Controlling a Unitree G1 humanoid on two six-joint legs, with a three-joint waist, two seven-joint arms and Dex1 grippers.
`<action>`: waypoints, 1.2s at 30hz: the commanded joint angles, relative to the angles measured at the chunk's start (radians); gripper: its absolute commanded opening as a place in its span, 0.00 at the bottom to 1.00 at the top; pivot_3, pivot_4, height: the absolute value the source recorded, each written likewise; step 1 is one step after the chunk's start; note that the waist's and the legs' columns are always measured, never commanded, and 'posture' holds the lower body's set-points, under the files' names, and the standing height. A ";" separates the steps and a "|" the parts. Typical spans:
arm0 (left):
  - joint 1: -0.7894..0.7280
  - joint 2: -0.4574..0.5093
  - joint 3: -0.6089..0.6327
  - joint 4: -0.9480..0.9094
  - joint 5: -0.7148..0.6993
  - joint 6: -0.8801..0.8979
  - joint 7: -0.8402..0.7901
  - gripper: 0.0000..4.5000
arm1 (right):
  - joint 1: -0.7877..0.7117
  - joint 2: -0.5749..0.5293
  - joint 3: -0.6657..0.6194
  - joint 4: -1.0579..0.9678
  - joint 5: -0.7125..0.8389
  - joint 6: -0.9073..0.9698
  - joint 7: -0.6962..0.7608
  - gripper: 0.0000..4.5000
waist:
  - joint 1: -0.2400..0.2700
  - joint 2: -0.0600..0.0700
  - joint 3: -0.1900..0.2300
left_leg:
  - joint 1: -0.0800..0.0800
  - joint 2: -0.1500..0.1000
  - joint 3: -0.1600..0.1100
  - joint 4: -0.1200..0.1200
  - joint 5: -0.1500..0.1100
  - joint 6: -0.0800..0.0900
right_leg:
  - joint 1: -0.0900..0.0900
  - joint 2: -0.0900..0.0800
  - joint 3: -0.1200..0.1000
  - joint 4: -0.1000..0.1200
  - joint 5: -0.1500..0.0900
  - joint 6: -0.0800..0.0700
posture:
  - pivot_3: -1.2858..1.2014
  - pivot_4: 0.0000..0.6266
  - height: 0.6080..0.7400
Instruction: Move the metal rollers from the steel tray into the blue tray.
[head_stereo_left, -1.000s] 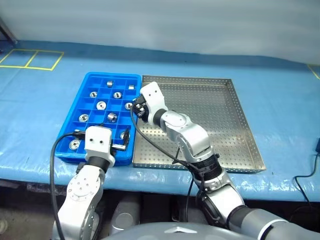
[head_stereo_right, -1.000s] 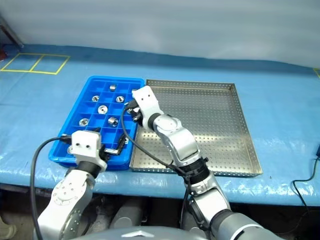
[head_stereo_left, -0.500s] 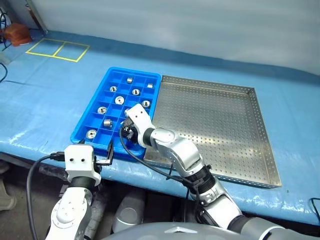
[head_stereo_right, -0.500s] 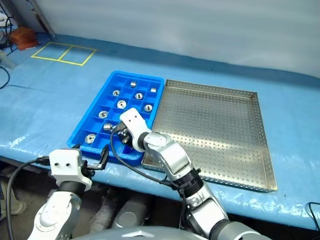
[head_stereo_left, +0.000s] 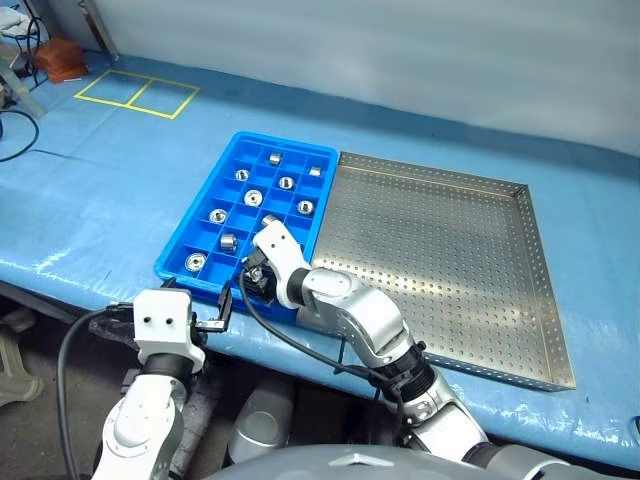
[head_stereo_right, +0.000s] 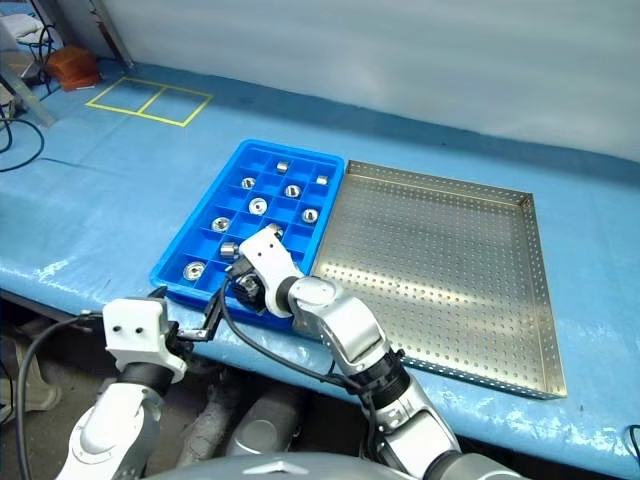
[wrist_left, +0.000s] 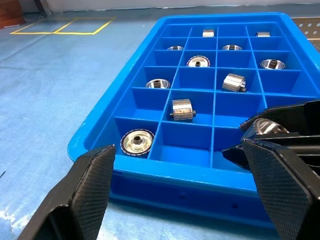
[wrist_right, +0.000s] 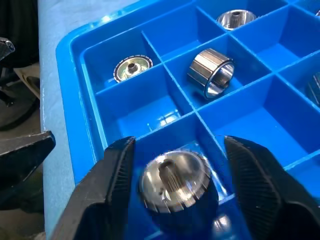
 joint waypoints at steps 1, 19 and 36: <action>-0.013 0.012 -0.010 -0.020 -0.004 -0.021 -0.017 0.99 | 0.007 0.009 0.002 -0.023 0.008 -0.012 -0.003 0.90 | -0.001 0.000 0.000 | 0.000 0.000 0.000 0.000 0.000 0.000 | 0.000 0.000 0.000 0.000 0.000 0.000 | 0.71 0.24 1.00; -0.187 0.073 -0.061 0.067 -0.054 0.042 -0.115 0.99 | 0.046 -0.144 -0.224 -0.261 0.034 0.041 -0.053 0.99 | -0.064 0.000 0.000 | -0.002 0.000 -0.003 0.001 -0.001 -0.001 | 0.006 0.001 -0.008 0.000 -0.003 -0.004 | 0.63 0.24 1.00; -0.258 0.089 -0.086 0.106 -0.064 0.057 -0.141 0.99 | 0.105 -0.159 -0.243 -0.308 0.035 0.080 -0.107 0.99 | -0.228 0.000 0.000 | 0.002 0.000 -0.006 0.001 -0.001 -0.001 | 0.008 0.001 -0.005 0.003 -0.002 -0.003 | 0.62 0.24 1.00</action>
